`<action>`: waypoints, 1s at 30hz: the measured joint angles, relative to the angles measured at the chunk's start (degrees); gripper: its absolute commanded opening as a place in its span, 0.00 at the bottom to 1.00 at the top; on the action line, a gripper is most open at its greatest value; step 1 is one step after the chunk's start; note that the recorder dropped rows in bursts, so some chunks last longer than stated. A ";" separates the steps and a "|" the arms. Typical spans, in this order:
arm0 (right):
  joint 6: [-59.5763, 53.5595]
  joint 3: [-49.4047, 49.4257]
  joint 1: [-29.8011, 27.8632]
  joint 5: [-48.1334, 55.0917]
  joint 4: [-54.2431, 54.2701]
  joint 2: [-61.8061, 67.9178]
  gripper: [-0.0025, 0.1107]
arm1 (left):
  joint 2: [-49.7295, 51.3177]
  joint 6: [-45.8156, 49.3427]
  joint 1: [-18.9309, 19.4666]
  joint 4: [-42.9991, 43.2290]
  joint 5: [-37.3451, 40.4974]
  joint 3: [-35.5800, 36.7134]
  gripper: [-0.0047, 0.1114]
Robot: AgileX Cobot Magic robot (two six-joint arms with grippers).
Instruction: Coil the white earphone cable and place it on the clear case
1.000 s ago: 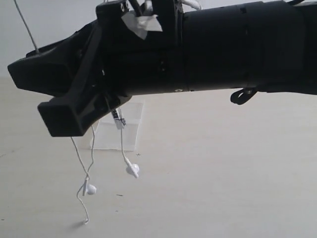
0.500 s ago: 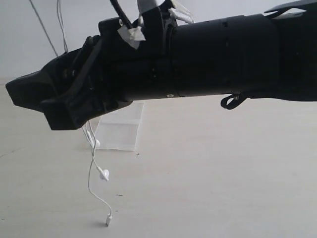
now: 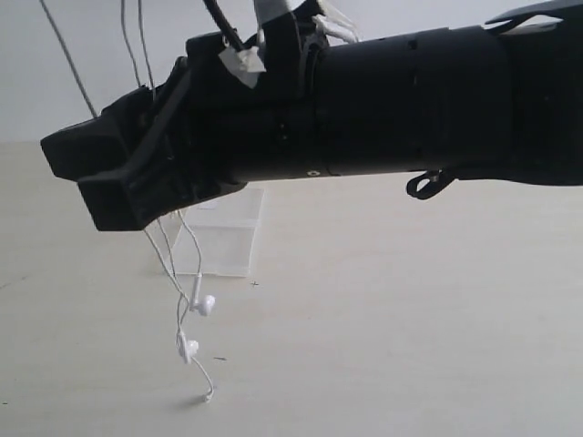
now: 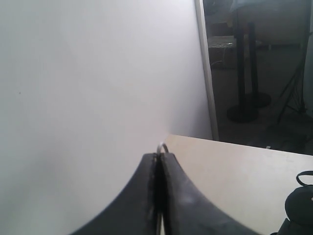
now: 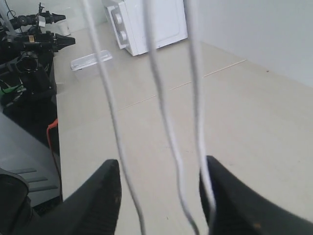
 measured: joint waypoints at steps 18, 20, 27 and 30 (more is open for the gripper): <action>15.09 0.00 0.00 -4.71 -15.57 -4.30 0.02 | -2.08 -10.17 0.00 20.46 0.83 0.00 0.04; 22.15 0.00 0.00 -5.98 -22.82 -7.06 0.02 | -3.02 -14.43 0.00 28.74 3.61 0.00 0.04; 39.29 0.00 0.00 -6.67 -38.76 -14.55 0.02 | -5.80 -21.46 0.00 40.38 5.14 5.95 0.04; 43.69 0.00 0.00 -6.56 -42.21 -18.08 0.02 | -7.62 -22.38 0.00 44.62 5.39 14.48 0.04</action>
